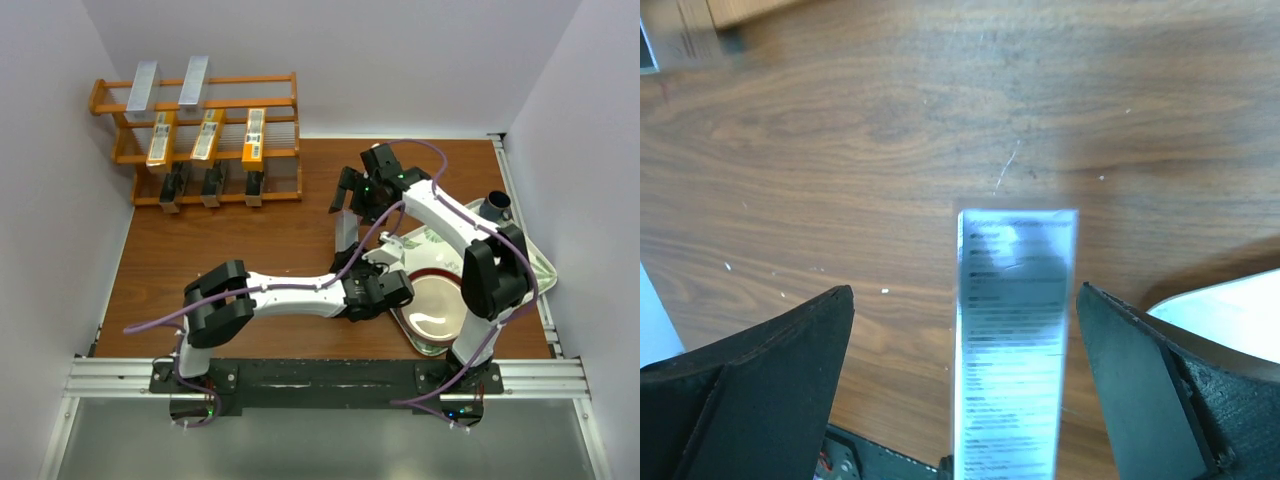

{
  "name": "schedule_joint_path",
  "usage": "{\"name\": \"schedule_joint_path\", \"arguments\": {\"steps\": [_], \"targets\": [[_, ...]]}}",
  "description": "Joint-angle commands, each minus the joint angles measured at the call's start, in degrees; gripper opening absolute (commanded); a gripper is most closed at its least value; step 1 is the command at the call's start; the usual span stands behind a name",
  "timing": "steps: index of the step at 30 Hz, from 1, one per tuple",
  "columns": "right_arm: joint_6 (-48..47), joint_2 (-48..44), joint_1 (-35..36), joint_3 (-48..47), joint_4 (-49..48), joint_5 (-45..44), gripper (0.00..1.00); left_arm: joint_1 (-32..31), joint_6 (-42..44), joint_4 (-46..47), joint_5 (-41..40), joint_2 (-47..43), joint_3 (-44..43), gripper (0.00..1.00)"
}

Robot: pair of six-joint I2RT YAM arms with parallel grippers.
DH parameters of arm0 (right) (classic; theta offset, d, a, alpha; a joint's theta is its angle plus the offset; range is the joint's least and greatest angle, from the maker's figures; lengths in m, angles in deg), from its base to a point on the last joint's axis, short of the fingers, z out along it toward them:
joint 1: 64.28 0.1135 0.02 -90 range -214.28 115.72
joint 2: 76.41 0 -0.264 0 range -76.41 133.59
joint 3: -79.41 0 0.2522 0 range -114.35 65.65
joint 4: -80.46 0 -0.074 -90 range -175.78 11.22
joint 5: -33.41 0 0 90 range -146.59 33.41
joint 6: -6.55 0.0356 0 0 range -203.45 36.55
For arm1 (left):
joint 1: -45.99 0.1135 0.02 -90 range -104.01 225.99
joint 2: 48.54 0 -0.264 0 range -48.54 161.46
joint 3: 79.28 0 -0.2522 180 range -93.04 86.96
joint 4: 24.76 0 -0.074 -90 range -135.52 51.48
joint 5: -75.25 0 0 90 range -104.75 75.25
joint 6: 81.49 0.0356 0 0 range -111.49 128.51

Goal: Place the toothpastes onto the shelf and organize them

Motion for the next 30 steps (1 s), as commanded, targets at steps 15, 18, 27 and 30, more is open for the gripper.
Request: {"name": "schedule_joint_path", "arguments": {"steps": [15,18,27,30], "targets": [[-8.35,-22.35,-10.96,6.27,-3.31,-14.59,0.98,5.96,0.96,7.66,10.87,-27.57,15.05,0.0],[-8.53,-28.06,-10.96,12.14,-6.29,-16.79,0.98,9.39,6.05,11.17,13.95,-33.2,16.02,0.0],[-9.75,-38.79,-10.96,28.25,-14.74,-13.54,0.99,22.83,16.17,11.62,25.72,-39.89,6.54,0.0],[-10.55,-39.5,-10.96,30.54,-15.7,-11.7,0.99,27.13,19.16,11.79,28.63,-39.1,1.26,0.0]]}}
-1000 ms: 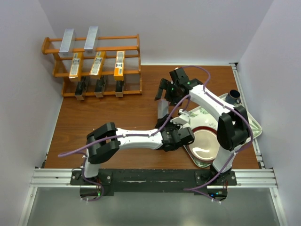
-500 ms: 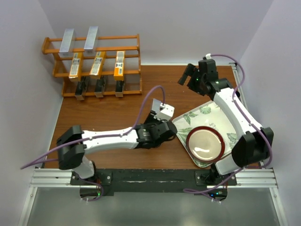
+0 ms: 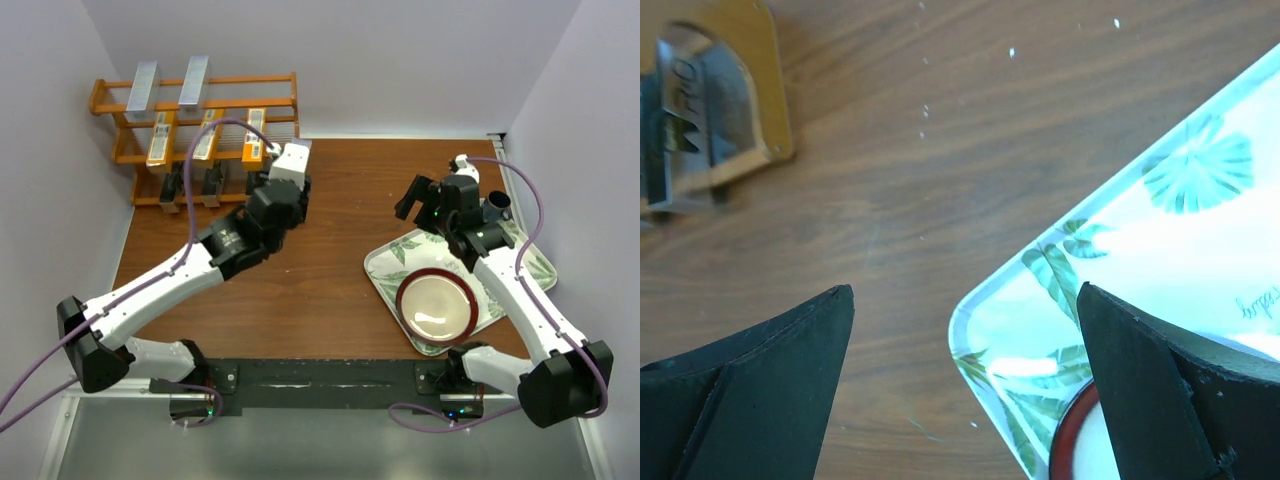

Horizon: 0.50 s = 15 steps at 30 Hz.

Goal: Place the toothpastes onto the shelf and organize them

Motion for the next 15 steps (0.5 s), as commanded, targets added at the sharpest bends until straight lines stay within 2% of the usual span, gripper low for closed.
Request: {"name": "schedule_joint_path", "arguments": {"steps": [1,3,6,15], "targets": [[-2.29,-1.9,0.1,2.89,-5.37,2.25,0.99,5.71,7.49,4.27,5.53,0.08,-10.32,0.0],[-3.25,-2.35,0.19,4.12,-6.16,3.22,0.99,8.95,9.25,4.54,6.49,1.49,-13.32,0.0],[-5.09,-3.14,0.19,4.66,-6.69,3.75,0.98,15.0,10.93,5.94,12.88,4.13,-18.07,0.0],[-9.76,-4.81,4.31,5.53,-7.31,2.52,0.99,29.87,9.53,8.93,27.93,14.5,-29.32,0.0]]}}
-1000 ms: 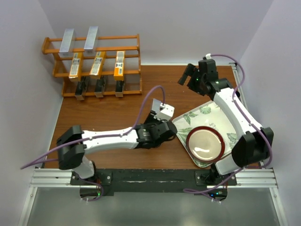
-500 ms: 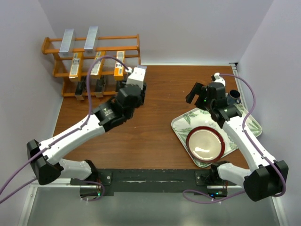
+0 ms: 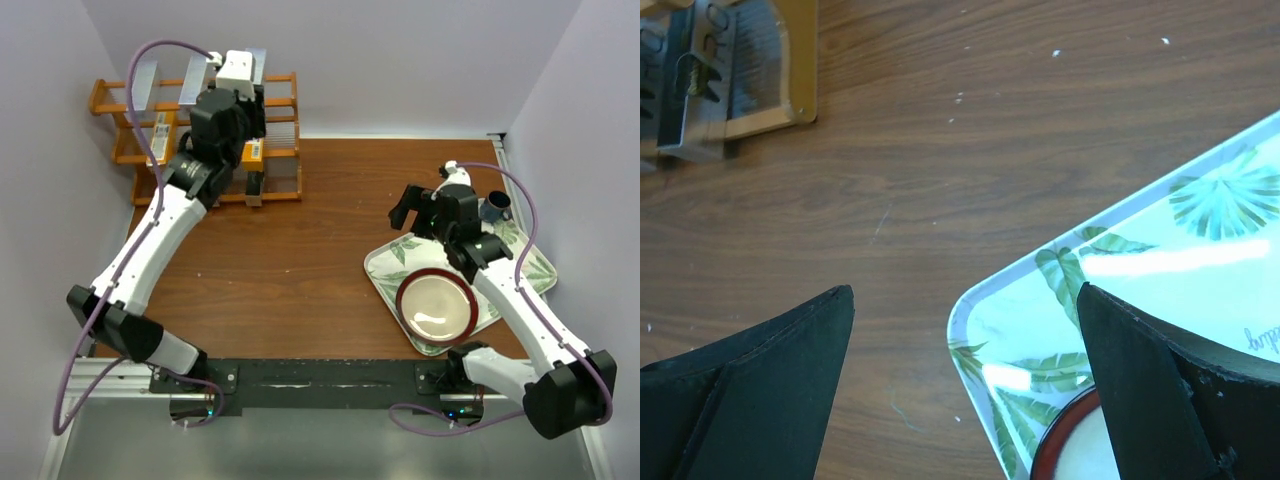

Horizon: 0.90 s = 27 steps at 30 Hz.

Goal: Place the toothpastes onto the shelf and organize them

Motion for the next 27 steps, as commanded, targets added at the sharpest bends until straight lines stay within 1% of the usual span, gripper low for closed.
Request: {"name": "schedule_joint_path", "arguments": {"steps": [1,6,9,18,27], "targets": [[-3.94,-1.4,2.7,0.55,-2.37,-1.06,0.99,5.97,0.26,5.54,10.32,4.62,-5.83,0.0],[-5.97,-1.49,6.3,0.64,-2.8,-2.83,0.99,11.42,-0.18,9.4,15.68,8.14,-7.41,0.0],[-6.5,-1.23,7.88,1.08,-3.42,-3.18,0.99,13.09,-0.8,9.42,16.13,11.31,-9.96,0.0],[-7.99,-1.14,10.52,1.25,-3.42,-5.72,0.99,14.07,0.08,11.35,12.89,17.11,-11.63,0.0],[-8.52,-1.49,11.58,1.25,-3.42,-6.43,0.99,14.07,0.17,13.1,11.3,18.08,-9.88,0.0]]}}
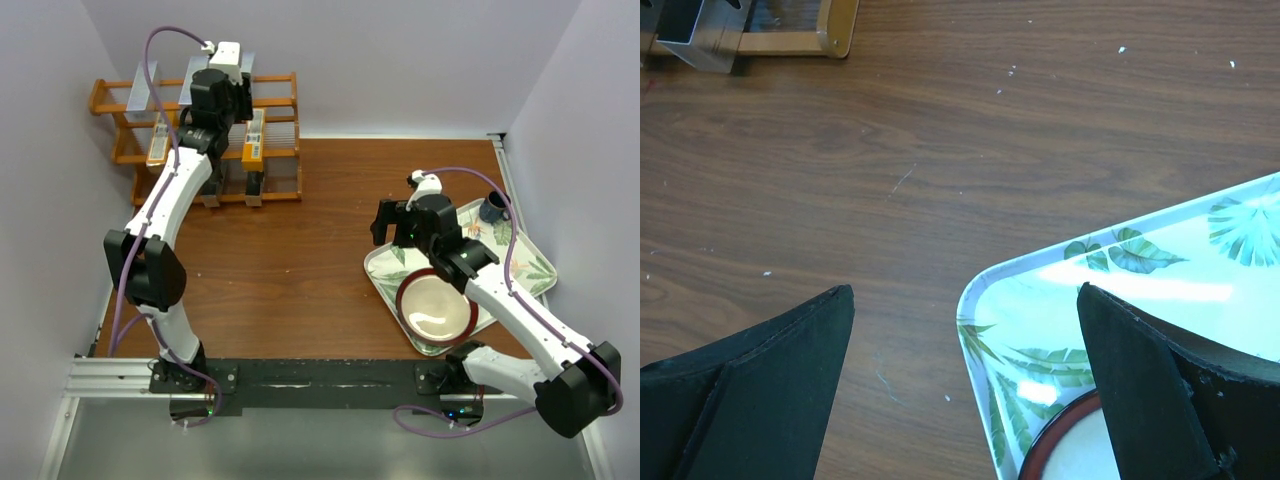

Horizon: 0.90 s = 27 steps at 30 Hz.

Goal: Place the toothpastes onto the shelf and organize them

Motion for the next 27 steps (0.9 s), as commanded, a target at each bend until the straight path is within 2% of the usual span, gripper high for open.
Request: {"name": "schedule_joint_path", "arguments": {"steps": [1,21,27], "targets": [[-1.28,-1.2,0.48,0.05,-2.13,-1.69,0.98,0.41,0.3,7.2,-1.62,-0.6,-1.69,0.0],[-1.72,-2.08,0.74,0.67,-2.57,-1.34,0.98,0.32,-2.51,10.19,-0.21,-1.48,4.55,0.04],[-1.81,-2.08,0.92,0.93,-2.92,-1.07,0.98,0.32,-1.99,9.93,-0.3,-1.39,4.91,0.14]]}}
